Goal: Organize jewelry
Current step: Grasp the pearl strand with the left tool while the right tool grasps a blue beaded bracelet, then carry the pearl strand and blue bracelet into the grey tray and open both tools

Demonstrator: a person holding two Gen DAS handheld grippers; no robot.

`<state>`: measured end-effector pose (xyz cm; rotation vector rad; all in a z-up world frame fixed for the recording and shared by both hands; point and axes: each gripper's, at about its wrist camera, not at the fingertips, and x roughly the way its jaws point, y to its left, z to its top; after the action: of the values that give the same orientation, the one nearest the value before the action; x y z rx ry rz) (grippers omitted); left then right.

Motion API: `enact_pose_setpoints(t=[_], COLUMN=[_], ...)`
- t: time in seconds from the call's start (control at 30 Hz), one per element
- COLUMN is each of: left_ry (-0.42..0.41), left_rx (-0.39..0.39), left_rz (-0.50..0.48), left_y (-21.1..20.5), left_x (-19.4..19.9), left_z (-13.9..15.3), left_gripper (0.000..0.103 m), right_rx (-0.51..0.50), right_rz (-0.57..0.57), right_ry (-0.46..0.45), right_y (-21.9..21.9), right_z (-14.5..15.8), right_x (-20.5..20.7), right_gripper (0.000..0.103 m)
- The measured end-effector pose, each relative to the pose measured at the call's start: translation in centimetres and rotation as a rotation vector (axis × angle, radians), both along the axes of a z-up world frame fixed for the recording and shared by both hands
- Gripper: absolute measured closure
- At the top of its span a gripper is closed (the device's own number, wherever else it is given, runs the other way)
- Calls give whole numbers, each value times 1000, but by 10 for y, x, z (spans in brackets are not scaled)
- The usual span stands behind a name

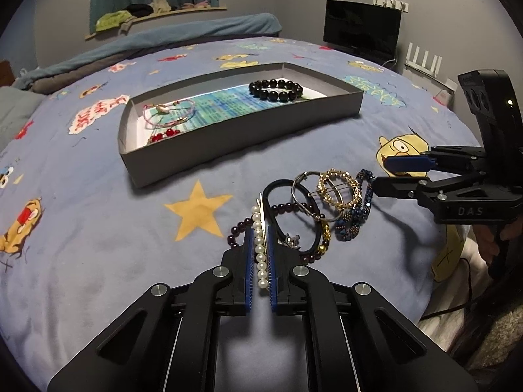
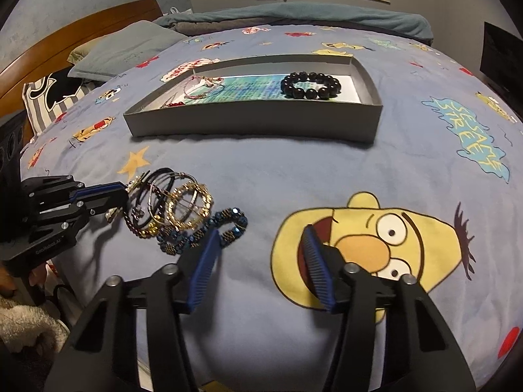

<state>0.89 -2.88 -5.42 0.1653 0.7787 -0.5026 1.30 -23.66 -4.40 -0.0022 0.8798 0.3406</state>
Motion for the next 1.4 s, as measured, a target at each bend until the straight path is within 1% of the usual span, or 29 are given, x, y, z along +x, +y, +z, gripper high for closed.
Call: enact_pose_setpoints(t=[0.13, 0.27, 0.37, 0.4, 0.43, 0.5, 0.67, 0.87, 1.17, 1.4], left_ry=[-7, -7, -10, -10, -11, -12, -21, -36, -77, -118], left_rx=[-6, -10, -11, -12, -13, -14, -21, -30, -28, -38], left_rz=[5, 11, 12, 12, 13, 16, 25, 39, 51, 67], left_y=[4, 8, 10, 11, 11, 13, 16, 22, 30, 38], left_x=[-1, 0, 0, 0, 0, 1, 0, -2, 1, 12], left_z=[4, 5, 6, 6, 7, 8, 11, 21, 41, 63], left_gripper=[95, 95, 95, 95, 95, 95, 95, 95, 95, 95], right_rx=[-8, -27, -9, -6, -5, 14, 36, 15, 3, -21], right_rz=[33, 48, 48, 52, 55, 54, 47, 37, 8, -18], right_ry=[-1, 8, 32, 34, 35, 45, 38, -12, -112, -197], right_y=[10, 18, 17, 17, 17, 14, 10, 7, -7, -19], right_z=[2, -2, -6, -7, -7, -7, -3, 11, 51, 83], right_x=[2, 7, 11, 11, 11, 11, 9, 2, 1, 10], right_gripper=[68, 74, 79, 84, 92, 94, 95, 96, 96, 96])
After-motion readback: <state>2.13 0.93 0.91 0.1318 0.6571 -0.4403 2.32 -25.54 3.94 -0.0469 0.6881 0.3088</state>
